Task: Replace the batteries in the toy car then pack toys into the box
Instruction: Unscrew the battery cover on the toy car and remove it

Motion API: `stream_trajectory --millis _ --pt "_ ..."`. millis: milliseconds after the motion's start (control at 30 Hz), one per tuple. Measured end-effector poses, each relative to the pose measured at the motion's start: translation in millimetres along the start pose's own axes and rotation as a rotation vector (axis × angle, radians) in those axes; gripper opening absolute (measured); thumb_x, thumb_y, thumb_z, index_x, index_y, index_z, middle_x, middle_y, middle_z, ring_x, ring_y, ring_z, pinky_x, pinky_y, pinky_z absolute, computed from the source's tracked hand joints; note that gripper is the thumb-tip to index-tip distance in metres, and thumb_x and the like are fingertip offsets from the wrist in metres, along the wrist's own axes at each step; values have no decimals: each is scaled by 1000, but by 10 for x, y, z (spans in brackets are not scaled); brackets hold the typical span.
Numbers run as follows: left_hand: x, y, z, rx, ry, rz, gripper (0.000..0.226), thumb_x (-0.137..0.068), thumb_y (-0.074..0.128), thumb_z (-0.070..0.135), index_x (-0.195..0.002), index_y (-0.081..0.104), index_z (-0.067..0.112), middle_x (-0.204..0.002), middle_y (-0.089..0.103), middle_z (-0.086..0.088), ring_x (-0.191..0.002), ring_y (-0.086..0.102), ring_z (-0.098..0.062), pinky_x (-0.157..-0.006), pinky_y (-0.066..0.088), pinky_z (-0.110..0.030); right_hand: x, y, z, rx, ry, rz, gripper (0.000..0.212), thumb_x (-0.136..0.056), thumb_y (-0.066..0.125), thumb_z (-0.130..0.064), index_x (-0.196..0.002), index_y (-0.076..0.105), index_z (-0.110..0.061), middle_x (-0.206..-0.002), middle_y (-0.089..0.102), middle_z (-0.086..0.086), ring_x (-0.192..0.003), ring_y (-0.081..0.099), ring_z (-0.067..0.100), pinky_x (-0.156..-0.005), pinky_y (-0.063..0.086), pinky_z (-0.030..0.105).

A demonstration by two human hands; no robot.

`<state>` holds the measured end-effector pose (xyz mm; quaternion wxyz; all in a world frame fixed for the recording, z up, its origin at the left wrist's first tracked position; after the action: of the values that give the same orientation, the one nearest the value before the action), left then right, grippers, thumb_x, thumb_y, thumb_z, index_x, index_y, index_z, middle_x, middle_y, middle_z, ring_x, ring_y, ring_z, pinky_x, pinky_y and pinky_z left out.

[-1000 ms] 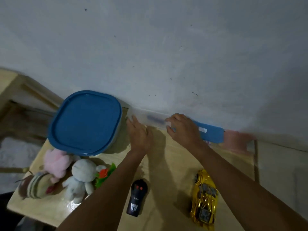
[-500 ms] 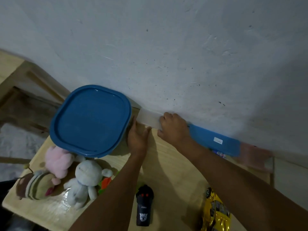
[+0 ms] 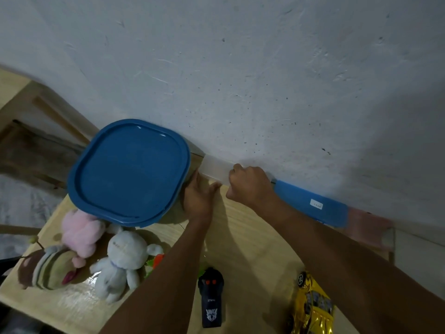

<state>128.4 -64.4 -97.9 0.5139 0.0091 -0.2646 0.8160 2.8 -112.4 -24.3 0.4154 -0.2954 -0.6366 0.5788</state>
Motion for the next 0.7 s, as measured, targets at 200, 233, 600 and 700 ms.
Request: stream_trajectory --millis 200,233,600,700 --pt "69 -12 100 -67 66 -28 67 -79 77 43 -139 52 23 -123 65 3 -113 59 -16 -90 43 -26 151 -93 281 -133 104 182 33 -87 54 -44 -92 68 -15 -82 66 1 -70 63 18 -62 49 27" --pt "96 -23 123 -99 80 -36 70 -80 76 44 -142 48 26 -121 64 4 -110 58 -14 -89 45 -27 204 -108 327 -181 133 243 30 -86 57 -42 -88 70 -15 -79 67 1 -69 64 18 -61 52 28" --pt "155 -77 223 -140 117 -157 46 -80 75 45 -117 65 20 -119 64 -2 -110 58 -18 -93 52 -37 613 -180 569 -469 588 623 15 -85 72 -35 -76 71 -23 -68 69 -8 -59 61 8 -51 31 14" --pt "133 -86 241 -134 79 -167 50 -78 77 43 -119 66 17 -121 65 -5 -112 59 -22 -97 53 -42 573 1 514 -571 548 481 16 -90 66 -34 -93 75 -21 -86 75 -6 -73 68 9 -59 45 16"
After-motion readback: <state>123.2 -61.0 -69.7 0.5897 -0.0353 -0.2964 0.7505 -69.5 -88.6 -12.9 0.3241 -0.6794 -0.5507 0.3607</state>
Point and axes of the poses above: each hand's wrist, its own x-axis away from the middle knuckle, its own y-axis out of the palm, z = x × y, the point moved 6 cm from there along -x, towards the middle knuckle
